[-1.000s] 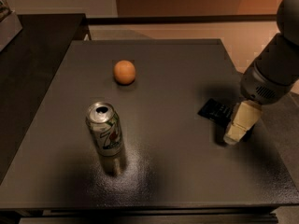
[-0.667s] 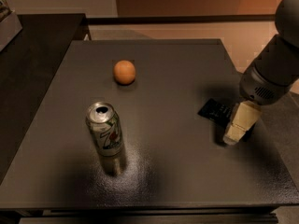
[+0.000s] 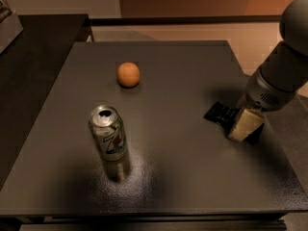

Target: Move rxbar blueberry near orange

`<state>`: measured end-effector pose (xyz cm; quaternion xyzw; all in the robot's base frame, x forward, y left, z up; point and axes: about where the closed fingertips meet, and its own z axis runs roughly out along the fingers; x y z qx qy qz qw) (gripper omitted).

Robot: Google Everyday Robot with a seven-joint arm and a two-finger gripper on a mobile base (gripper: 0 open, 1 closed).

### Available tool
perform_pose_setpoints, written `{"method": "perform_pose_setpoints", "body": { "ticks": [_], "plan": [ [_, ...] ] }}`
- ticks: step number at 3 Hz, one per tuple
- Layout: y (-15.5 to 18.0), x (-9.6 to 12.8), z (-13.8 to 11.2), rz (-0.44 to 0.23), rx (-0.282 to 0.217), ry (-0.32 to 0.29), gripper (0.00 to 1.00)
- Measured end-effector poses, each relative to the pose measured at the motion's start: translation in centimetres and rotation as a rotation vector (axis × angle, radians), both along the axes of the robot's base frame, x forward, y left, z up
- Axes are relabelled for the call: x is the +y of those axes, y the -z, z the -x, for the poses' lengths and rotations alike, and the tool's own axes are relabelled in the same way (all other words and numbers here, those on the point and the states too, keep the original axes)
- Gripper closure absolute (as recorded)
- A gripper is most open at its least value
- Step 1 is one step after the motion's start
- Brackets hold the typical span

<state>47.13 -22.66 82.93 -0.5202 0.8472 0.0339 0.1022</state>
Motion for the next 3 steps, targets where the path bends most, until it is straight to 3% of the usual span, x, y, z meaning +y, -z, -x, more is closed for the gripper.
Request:
{"method": "perform_pose_setpoints", "body": {
  "ticks": [2, 3],
  "plan": [
    [-0.5, 0.0, -0.1, -0.013, 0.0, 0.0, 0.87],
    [-1.8, 1.3, -1.0, -0.034, -0.014, -0.026, 1.0]
  ]
}}
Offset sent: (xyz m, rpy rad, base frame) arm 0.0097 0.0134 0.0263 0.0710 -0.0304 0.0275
